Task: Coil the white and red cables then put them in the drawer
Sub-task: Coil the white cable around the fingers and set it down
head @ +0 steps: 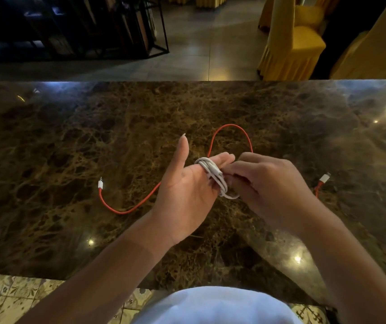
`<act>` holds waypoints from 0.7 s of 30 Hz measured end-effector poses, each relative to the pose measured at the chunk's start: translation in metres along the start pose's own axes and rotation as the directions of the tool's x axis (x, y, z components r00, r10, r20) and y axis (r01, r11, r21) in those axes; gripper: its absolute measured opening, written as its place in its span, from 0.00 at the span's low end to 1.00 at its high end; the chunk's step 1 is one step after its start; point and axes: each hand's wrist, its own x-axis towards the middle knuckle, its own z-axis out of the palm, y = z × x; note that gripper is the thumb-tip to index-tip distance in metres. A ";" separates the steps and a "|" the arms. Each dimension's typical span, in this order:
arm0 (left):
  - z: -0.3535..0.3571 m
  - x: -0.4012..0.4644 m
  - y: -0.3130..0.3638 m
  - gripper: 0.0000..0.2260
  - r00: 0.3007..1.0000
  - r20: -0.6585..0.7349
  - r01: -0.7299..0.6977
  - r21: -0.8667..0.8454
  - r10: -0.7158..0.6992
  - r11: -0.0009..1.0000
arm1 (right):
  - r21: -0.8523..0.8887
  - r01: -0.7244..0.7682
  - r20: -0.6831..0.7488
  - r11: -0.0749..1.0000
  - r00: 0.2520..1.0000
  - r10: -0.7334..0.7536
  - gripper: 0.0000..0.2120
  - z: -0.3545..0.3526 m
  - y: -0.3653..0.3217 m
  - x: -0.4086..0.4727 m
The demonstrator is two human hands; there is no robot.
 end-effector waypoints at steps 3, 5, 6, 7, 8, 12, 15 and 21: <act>-0.007 0.004 0.004 0.44 1.000 0.005 0.009 -0.021 -0.009 1.000 | 0.219 0.016 0.179 0.976 0.982 -0.056 0.16 -0.008 0.009 0.003; -0.009 0.004 0.001 0.40 0.999 0.038 0.032 -0.027 -0.031 0.999 | 0.241 0.038 0.198 0.970 0.976 -0.088 0.17 -0.011 0.012 0.005; -0.010 0.003 -0.002 0.39 0.997 0.066 0.048 -0.027 -0.046 0.998 | 0.241 0.056 0.211 0.969 0.971 -0.109 0.18 -0.011 0.013 0.006; -0.010 0.002 -0.004 0.37 0.994 0.092 0.060 -0.025 -0.058 0.998 | 0.246 0.072 0.232 0.967 0.964 -0.130 0.18 -0.013 0.014 0.007; -0.011 0.002 -0.007 0.36 0.991 0.117 0.065 -0.029 -0.061 0.997 | 0.254 0.086 0.246 0.963 0.958 -0.150 0.18 -0.014 0.015 0.009; -0.011 0.001 -0.010 0.35 0.987 0.160 0.028 -0.082 -0.014 0.996 | 0.391 -0.057 0.142 0.919 0.990 0.001 0.16 -0.010 0.011 0.013; -0.006 0.002 -0.010 0.36 0.985 0.172 0.020 -0.119 0.001 0.993 | 0.487 -0.198 -0.015 0.851 0.972 0.234 0.12 0.003 0.006 0.014; -0.009 0.000 -0.003 0.41 0.978 0.209 0.016 -0.156 0.017 0.988 | 0.457 -0.225 -0.210 0.861 0.913 0.350 0.06 0.019 -0.001 0.003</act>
